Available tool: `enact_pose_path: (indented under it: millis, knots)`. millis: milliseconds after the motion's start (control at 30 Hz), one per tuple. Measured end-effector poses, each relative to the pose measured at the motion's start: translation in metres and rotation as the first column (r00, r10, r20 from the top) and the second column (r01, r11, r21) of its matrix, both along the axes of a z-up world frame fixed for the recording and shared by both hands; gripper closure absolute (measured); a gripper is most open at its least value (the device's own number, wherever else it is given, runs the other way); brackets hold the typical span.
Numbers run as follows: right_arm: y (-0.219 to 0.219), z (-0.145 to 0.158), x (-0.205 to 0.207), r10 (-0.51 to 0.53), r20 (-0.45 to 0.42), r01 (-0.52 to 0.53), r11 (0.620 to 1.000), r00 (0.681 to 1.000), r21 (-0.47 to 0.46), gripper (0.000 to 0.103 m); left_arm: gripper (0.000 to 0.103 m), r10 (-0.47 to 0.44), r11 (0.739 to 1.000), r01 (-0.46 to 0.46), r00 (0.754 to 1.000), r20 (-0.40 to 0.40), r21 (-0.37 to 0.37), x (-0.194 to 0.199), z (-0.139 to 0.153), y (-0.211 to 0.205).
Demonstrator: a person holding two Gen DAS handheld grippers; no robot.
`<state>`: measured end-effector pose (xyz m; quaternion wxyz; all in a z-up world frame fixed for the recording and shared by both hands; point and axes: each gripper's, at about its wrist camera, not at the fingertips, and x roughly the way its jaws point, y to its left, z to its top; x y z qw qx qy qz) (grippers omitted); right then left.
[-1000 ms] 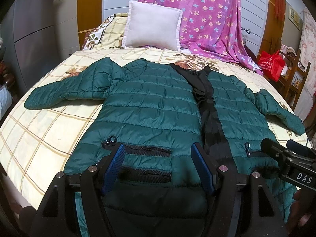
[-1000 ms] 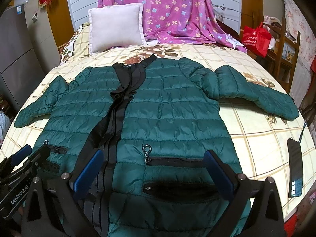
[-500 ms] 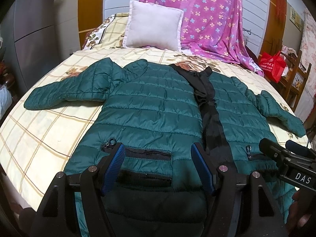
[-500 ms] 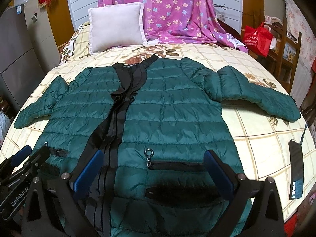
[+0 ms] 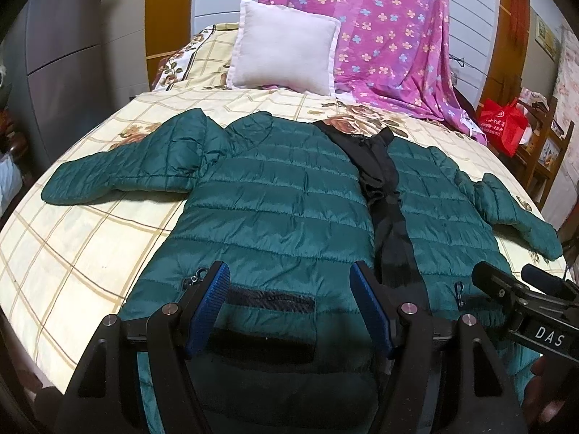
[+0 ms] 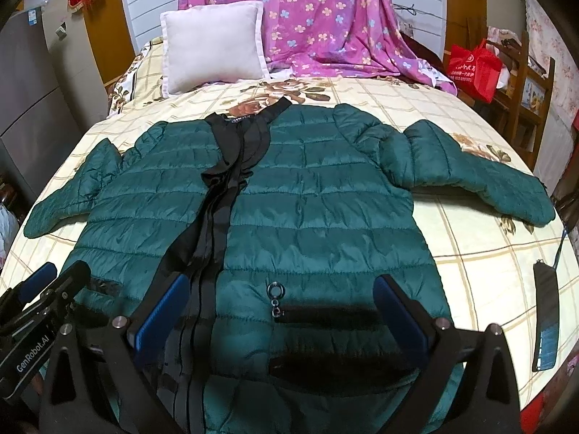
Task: Fold large clothes
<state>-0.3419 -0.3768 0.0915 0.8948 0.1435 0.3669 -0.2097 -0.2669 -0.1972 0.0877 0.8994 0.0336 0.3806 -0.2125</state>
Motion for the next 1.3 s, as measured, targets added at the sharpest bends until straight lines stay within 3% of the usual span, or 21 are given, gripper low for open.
enact_pose_path:
  millis: [433,1300]
  knots:
    - [-0.008,0.010,0.020,0.010,-0.025,-0.010,1.000,1.000,0.021,0.000,0.055,0.008,1.000,-0.008,1.000,0.005,-0.014,0.015,0.009,-0.004]
    - [-0.011,0.027,0.034,0.006,0.012,-0.006,1.000,1.000,-0.013,0.000,0.055,0.020,0.999,-0.020,1.000,0.014,-0.025,0.029,0.020,-0.002]
